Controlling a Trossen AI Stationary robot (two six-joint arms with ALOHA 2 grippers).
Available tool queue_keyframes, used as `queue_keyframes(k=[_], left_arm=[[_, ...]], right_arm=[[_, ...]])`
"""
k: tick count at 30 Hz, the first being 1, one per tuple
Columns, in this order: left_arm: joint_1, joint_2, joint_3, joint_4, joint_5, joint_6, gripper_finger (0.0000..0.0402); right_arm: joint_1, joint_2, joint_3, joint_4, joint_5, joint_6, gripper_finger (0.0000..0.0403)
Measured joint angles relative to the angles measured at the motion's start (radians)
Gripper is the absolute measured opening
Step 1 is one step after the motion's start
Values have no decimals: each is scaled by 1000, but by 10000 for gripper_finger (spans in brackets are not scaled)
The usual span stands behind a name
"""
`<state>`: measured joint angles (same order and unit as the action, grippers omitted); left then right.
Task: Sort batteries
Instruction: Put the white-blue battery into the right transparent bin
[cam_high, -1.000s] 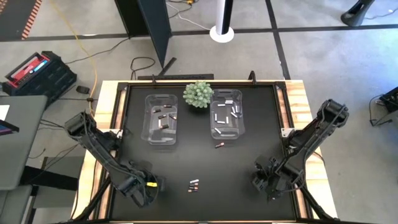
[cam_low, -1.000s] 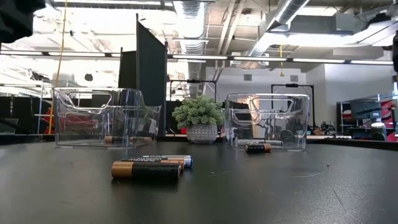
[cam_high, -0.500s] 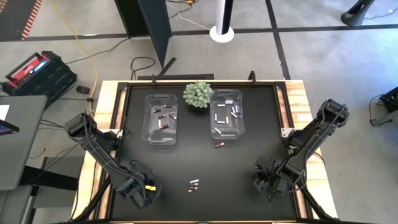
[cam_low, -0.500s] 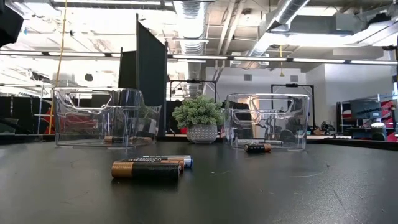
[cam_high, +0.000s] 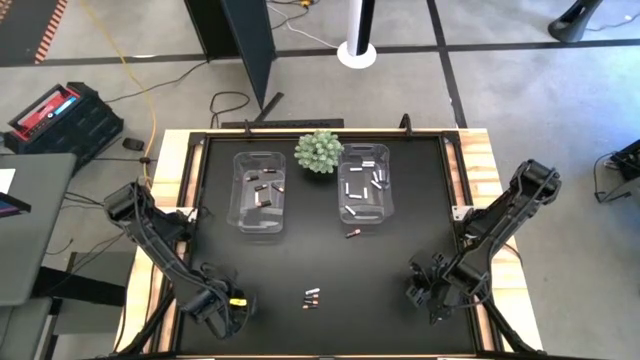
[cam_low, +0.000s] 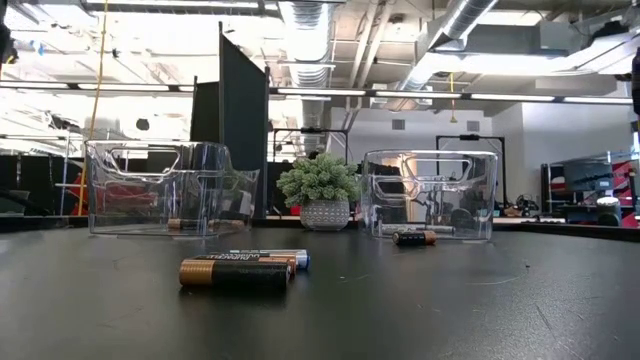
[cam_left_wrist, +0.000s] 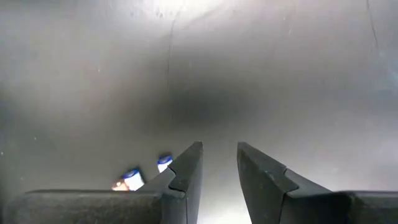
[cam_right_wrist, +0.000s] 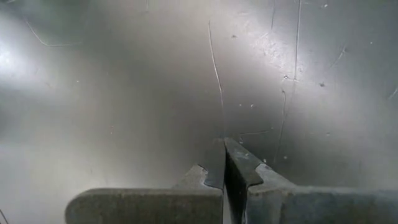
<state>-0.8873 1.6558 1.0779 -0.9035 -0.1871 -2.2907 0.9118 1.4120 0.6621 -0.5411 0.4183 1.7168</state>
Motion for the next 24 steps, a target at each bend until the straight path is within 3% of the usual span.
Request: queue_keyframes(k=[15,20,24], left_arm=[[-45,4,0,-25,54,-38,96],[-59,66,0,13,136,-56,96],[-59,114,0,88,140,-59,96]], right_arm=[[-25,0,0,8,1,-16,19],[-24,0,0,12,1,-16,19],[-24,0,0,24,1,-16,19]])
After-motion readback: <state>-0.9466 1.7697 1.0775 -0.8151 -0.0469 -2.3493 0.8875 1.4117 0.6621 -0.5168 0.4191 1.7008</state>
